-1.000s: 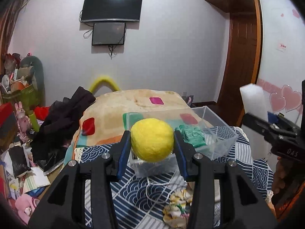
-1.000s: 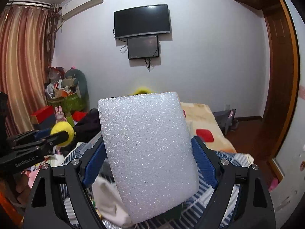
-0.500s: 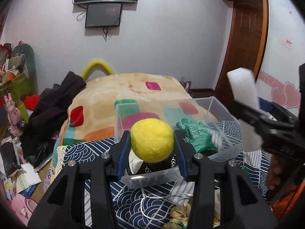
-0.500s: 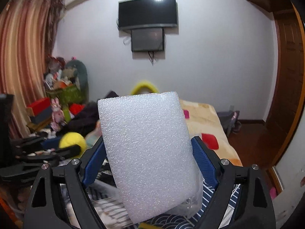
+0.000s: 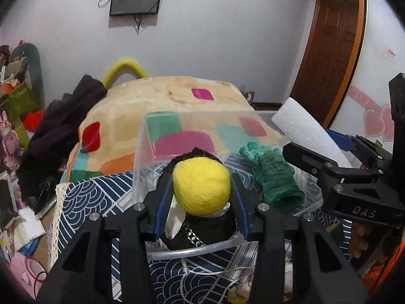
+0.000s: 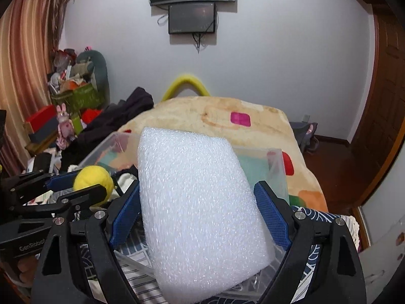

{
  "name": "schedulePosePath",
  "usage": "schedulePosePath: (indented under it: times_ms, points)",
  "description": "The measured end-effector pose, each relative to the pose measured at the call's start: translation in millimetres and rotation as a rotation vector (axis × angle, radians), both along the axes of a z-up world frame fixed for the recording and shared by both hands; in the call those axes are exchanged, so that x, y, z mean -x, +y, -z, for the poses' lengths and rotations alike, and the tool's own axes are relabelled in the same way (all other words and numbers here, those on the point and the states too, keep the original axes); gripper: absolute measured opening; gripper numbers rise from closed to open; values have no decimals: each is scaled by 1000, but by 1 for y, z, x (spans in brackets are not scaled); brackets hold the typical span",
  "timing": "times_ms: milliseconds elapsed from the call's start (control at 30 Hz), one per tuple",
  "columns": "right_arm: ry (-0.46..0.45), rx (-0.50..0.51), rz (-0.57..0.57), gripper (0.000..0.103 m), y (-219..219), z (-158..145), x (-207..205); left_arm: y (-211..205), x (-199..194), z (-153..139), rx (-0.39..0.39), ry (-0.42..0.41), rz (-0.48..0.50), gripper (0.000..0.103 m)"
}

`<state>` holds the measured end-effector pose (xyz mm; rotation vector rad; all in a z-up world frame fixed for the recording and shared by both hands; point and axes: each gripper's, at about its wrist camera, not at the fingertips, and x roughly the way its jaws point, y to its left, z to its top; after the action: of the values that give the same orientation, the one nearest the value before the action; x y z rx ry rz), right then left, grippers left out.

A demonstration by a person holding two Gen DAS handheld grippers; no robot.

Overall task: Organize soft objects
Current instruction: 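Drop the yellow ball into the box with the left tool while the right tool places the foam block, then grasp the white sock with the left tool while the right tool grasps the green-yellow sponge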

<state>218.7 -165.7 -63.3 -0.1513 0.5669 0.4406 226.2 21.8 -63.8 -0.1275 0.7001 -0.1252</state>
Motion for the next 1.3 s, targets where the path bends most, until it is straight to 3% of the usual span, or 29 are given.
schedulePosePath:
  times_ms: [200, 300, 567, 833, 1100, 1300]
  points:
    - [47, -43, -8, 90, -11, -3, 4, 0, 16, -8, 3, -23, 10, 63]
    - [28, -58, -4, 90, -16, -11, 8, -3, 25, -17, -14, -43, 10, 65]
    - [-40, -102, 0, 94, -28, -34, 30, -9, 60, -40, -33, -94, 3, 92]
    - [-84, -115, 27, 97, -42, -36, 54, -19, 85, -41, 3, -81, 43, 95]
    - [-44, -124, 78, 98, -63, -14, 67, -29, 96, -17, 65, -6, 68, 95]
    - [-3, -94, 91, 98, -69, 5, 73, -47, 103, -1, 31, 29, 104, 95]
